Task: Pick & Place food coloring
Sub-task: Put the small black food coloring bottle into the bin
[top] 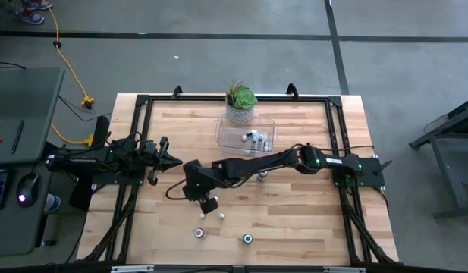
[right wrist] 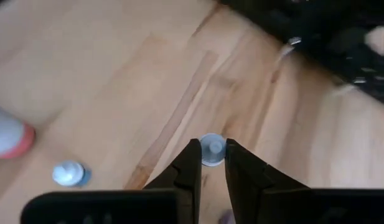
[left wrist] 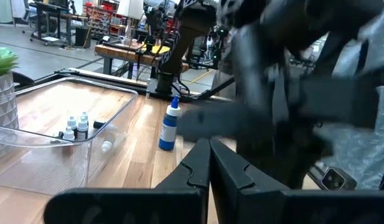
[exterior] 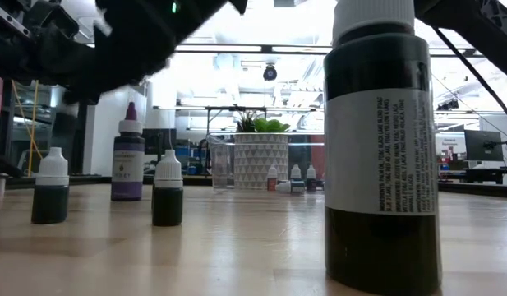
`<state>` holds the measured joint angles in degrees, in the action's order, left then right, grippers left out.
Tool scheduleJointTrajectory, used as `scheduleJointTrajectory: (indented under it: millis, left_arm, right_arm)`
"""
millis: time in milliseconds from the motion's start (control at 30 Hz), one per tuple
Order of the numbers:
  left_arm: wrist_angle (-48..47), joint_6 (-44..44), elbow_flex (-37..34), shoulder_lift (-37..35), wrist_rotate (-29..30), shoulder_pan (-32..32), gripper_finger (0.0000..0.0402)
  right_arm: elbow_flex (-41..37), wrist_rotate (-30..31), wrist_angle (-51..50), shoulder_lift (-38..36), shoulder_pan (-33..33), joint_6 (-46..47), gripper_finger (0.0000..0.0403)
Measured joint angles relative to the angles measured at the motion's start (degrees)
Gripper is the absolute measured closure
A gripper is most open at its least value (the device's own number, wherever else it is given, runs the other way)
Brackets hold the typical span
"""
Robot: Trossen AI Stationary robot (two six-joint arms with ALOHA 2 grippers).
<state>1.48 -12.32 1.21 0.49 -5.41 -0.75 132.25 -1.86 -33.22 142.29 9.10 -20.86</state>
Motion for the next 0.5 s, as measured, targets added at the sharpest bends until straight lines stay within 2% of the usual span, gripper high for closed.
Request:
scheduleJointTrajectory:
  millis: [200, 500]
  left_arm:
    - [0.0, 0.0, 0.0, 0.0, 0.0, 0.0, 0.0401]
    - [0.0, 0.0, 0.0, 0.0, 0.0, 0.0, 0.0401]
  right_arm:
    - [0.0, 4.4, -6.6, -4.1, -0.9, 10.8, 0.0356]
    - [0.0, 5.2, -21.3, -9.6, -4.7, 27.4, 0.0357]
